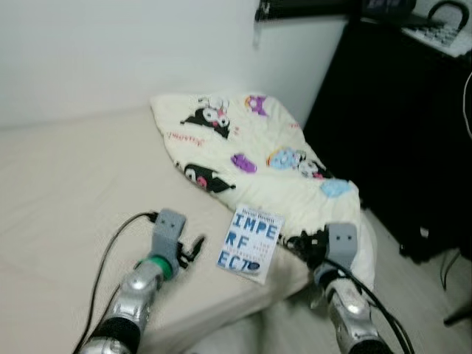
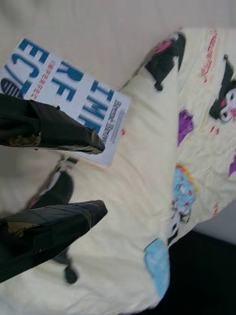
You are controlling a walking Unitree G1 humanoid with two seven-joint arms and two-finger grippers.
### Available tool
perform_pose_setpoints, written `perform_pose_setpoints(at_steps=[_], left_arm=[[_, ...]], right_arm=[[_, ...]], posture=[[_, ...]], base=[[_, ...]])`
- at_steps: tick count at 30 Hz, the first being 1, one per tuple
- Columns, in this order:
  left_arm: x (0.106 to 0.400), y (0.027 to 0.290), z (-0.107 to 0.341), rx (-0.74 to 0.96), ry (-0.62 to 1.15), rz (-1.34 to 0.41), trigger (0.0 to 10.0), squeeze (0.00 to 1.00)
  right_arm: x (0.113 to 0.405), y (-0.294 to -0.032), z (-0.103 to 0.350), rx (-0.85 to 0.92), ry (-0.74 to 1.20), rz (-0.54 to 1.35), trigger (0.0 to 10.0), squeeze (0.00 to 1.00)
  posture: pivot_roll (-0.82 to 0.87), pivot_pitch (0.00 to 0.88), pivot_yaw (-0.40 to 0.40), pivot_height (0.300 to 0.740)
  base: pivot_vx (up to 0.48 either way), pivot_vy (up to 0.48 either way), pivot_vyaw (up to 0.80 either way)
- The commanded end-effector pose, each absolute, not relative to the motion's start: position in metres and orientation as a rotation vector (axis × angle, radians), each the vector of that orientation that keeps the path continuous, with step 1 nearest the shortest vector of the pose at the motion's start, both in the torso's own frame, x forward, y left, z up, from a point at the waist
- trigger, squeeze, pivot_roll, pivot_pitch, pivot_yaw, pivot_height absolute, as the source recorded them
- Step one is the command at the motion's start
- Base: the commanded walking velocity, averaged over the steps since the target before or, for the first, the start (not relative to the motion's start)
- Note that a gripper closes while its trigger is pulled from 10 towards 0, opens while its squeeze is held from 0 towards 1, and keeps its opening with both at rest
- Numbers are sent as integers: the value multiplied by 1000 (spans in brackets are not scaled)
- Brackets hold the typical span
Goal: Clean up the room
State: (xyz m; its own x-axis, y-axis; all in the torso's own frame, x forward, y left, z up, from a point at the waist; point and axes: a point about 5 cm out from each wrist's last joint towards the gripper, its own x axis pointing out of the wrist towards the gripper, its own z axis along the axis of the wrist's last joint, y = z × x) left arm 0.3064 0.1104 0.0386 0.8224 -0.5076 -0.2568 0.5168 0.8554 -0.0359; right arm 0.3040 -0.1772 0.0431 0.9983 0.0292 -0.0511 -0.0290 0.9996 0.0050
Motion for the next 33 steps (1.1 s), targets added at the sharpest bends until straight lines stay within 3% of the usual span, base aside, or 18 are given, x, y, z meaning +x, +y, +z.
perform_pose_setpoints(at_steps=[1, 13, 33], left_arm=[[304, 106, 37, 29, 273, -569, 10000, 0], [308, 89, 44, -11, 303, -598, 10000, 0], [312, 93, 44, -13, 325, -502, 10000, 0]], right_arm=[[301, -179, 41, 5, 53, 20, 10000, 0], [296, -183, 37, 14, 64, 1, 10000, 0], [295, -177, 35, 33, 81, 17, 10000, 0]], posture=[[11, 97, -32, 660], [-3, 98, -25, 596], [-1, 99, -9, 592]], base=[[0, 0, 0], [0, 0, 0], [0, 0, 0]])
